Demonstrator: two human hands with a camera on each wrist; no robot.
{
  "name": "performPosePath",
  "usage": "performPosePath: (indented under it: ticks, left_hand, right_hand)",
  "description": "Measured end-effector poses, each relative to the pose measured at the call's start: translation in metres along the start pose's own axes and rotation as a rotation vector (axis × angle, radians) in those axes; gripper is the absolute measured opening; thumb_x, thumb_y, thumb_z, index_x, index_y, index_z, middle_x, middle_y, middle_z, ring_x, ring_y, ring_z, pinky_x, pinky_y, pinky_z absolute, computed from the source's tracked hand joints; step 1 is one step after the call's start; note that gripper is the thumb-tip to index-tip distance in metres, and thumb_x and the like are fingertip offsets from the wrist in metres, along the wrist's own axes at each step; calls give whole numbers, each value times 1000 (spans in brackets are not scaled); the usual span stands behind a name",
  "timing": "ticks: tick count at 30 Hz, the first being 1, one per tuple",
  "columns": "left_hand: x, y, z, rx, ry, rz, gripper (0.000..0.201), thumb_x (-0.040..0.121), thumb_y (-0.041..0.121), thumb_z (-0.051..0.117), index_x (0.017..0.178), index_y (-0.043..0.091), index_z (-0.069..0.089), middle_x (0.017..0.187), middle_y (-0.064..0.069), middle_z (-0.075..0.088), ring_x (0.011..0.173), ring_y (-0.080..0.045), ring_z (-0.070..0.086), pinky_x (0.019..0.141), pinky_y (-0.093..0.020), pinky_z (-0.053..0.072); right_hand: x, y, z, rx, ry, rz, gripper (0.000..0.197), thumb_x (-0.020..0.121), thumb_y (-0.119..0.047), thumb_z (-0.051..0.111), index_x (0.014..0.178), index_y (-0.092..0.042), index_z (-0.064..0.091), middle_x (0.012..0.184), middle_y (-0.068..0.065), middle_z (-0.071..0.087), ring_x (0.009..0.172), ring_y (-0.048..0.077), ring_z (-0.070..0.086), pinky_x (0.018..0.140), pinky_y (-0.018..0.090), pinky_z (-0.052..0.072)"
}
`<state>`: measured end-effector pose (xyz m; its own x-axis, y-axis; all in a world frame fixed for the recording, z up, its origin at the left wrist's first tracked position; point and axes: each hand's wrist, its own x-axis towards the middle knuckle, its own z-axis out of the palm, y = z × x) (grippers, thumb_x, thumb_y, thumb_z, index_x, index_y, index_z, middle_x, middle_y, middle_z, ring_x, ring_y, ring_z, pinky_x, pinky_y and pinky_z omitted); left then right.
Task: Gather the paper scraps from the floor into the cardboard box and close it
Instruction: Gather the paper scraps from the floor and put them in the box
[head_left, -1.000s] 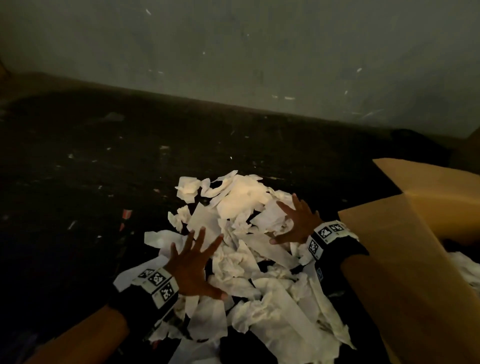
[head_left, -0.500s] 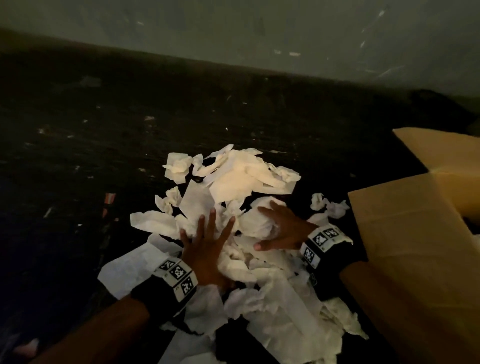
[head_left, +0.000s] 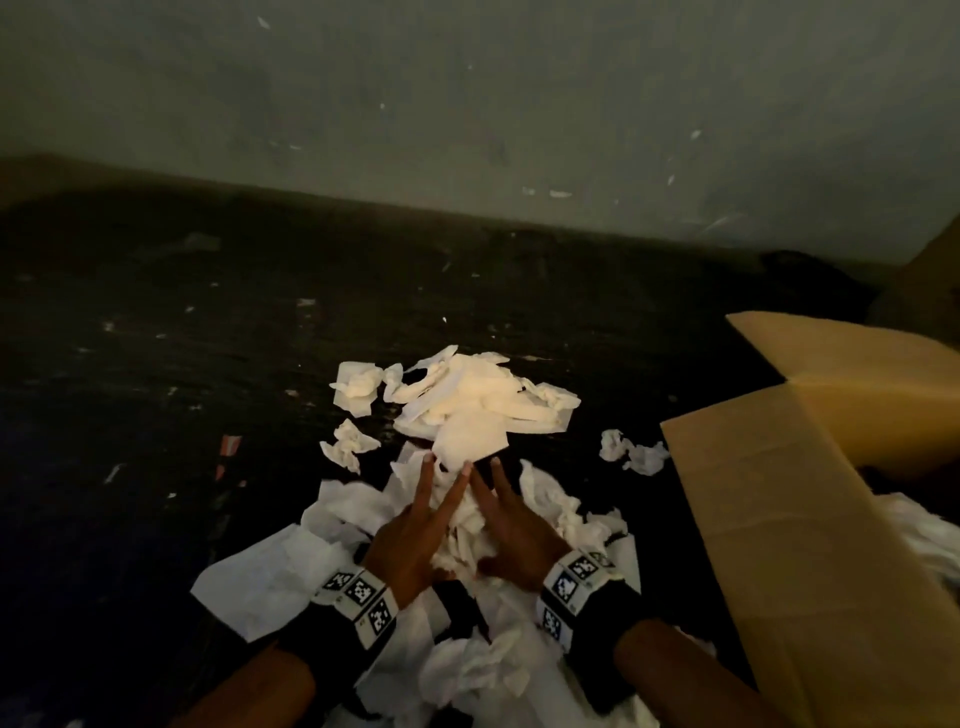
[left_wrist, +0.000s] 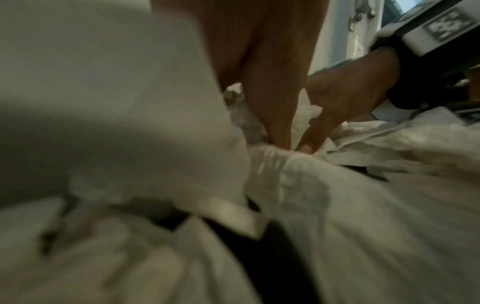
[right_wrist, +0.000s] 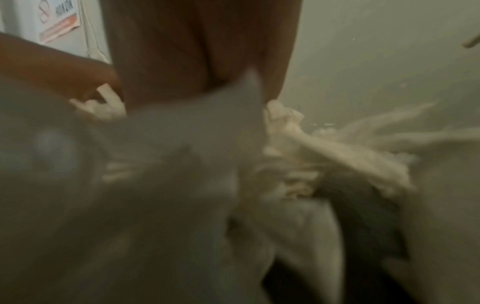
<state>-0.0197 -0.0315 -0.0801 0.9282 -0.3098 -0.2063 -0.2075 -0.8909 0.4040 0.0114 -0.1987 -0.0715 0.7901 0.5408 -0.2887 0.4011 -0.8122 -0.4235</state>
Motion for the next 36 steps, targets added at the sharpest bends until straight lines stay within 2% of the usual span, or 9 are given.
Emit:
performPosePath:
  ticks: [3,8,11,16,20,24,27,30,36]
  left_hand:
    - [-4,6,-4,-70,11,21,106,84,41,62,125,47,-35,143,-5,-41,145,-24,7,112,-34,31]
    - [-20,28,-27,-64,42,80,83,65,81,20,97,60,-53,114,14,-66,142,-22,-6,116,-34,20]
    - [-26,41,-50,-91,134,101,90,89,45,50,120,56,-34,144,0,-43,127,-22,45,94,-29,48]
    - [-32,92,-109,-65,260,220,91,88,43,54,133,39,-25,146,0,-38,141,-16,20,100,-18,35]
    - [-16,147,-151,-134,396,364,91,86,33,63,129,47,-16,141,11,-34,141,-16,16,102,-18,26]
    - [1,225,-181,-175,481,456,94,86,28,62,117,64,-18,156,0,-15,137,-12,18,106,-29,26]
    - [18,292,-181,-199,567,500,93,90,24,58,122,72,-15,158,-4,1,137,-22,29,105,-31,28]
    - [46,358,-159,-80,556,507,84,88,27,61,144,42,1,158,0,-9,138,-23,26,105,-29,27]
    - [104,444,-96,-88,305,459,84,78,33,70,144,34,17,154,0,13,136,-24,30,110,-40,31]
  right_hand:
    - [-9,-9,1,28,63,-24,114,82,-18,70,137,-23,-29,148,14,-35,141,28,28,107,32,40]
    - [-31,-20,-9,42,198,2,109,85,-21,67,138,-23,-28,149,14,-36,135,28,39,100,34,46]
    - [-49,-27,-31,42,291,1,101,89,-25,62,139,-31,-26,153,13,-31,136,29,36,103,34,40]
    - [-76,-18,-89,22,470,-126,104,87,-21,64,135,-44,-25,156,8,-27,132,35,39,103,39,44]
    - [-111,-10,-157,55,629,-262,108,78,-36,71,129,-63,-20,159,6,-6,146,24,12,114,24,17]
    - [-169,15,-228,-21,732,-340,83,76,-37,69,145,-19,26,154,12,27,145,28,15,119,47,20]
    - [-210,59,-265,-92,812,-280,80,73,-46,64,140,-13,36,145,13,43,142,29,24,116,31,22]
    - [-258,109,-289,-94,867,-268,75,77,-51,64,137,-11,41,137,8,44,132,17,32,111,10,19]
    - [-311,211,-291,150,533,252,34,80,-2,71,106,-23,68,106,-18,47,94,-12,47,102,4,30]
